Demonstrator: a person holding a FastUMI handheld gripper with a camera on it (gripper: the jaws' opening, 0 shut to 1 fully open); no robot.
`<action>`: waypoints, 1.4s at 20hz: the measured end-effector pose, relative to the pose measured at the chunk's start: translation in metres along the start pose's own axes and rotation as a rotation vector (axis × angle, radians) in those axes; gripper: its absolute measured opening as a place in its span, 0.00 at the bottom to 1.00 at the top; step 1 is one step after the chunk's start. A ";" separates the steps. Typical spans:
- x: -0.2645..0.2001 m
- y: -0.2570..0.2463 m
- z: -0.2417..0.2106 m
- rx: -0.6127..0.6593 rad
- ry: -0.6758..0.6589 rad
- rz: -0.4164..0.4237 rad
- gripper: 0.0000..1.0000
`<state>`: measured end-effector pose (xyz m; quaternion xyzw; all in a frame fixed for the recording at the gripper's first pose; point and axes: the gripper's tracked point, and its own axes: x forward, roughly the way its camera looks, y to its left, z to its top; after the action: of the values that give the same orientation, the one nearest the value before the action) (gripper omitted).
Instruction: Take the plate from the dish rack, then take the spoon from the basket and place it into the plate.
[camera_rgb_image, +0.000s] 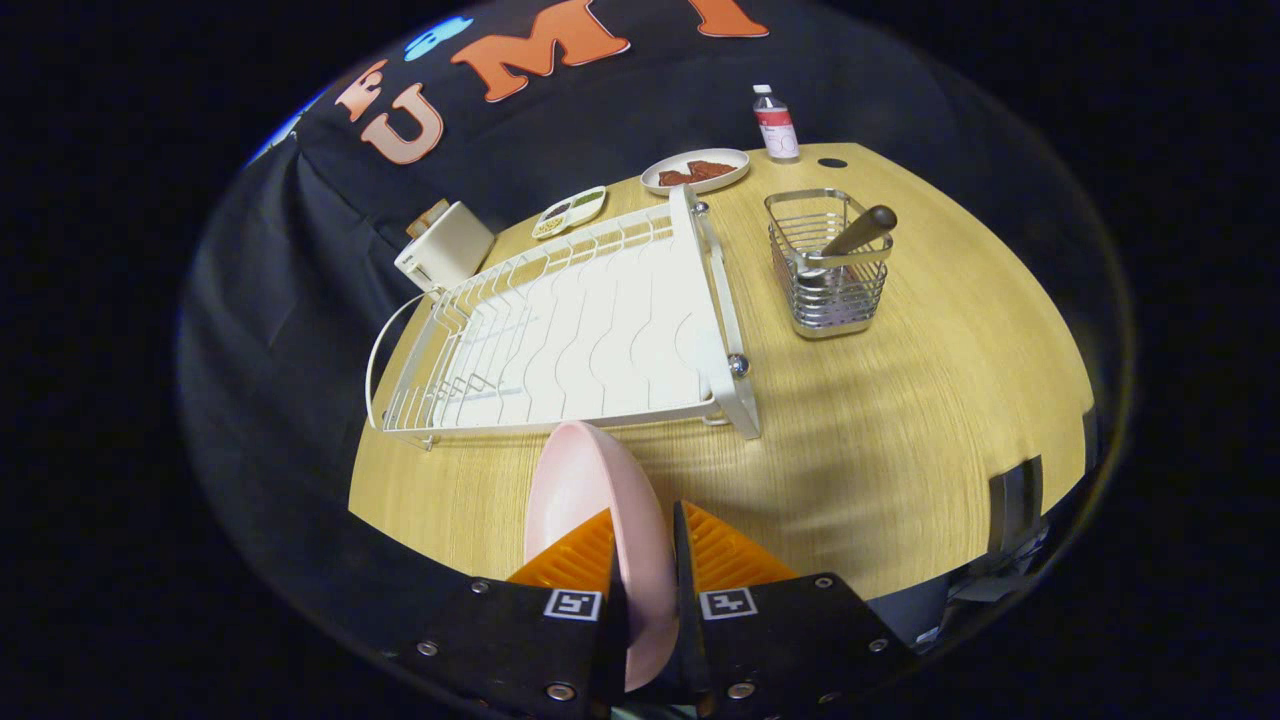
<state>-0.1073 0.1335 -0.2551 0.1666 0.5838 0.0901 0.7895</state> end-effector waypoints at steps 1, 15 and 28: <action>0.004 0.000 -0.003 0.008 0.010 0.011 0.22; 0.046 -0.028 -0.005 -0.011 -0.014 -0.024 0.34; 0.038 -0.029 0.014 -0.051 -0.154 0.007 0.29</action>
<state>-0.0840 0.1171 -0.2960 0.1552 0.5181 0.0948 0.8358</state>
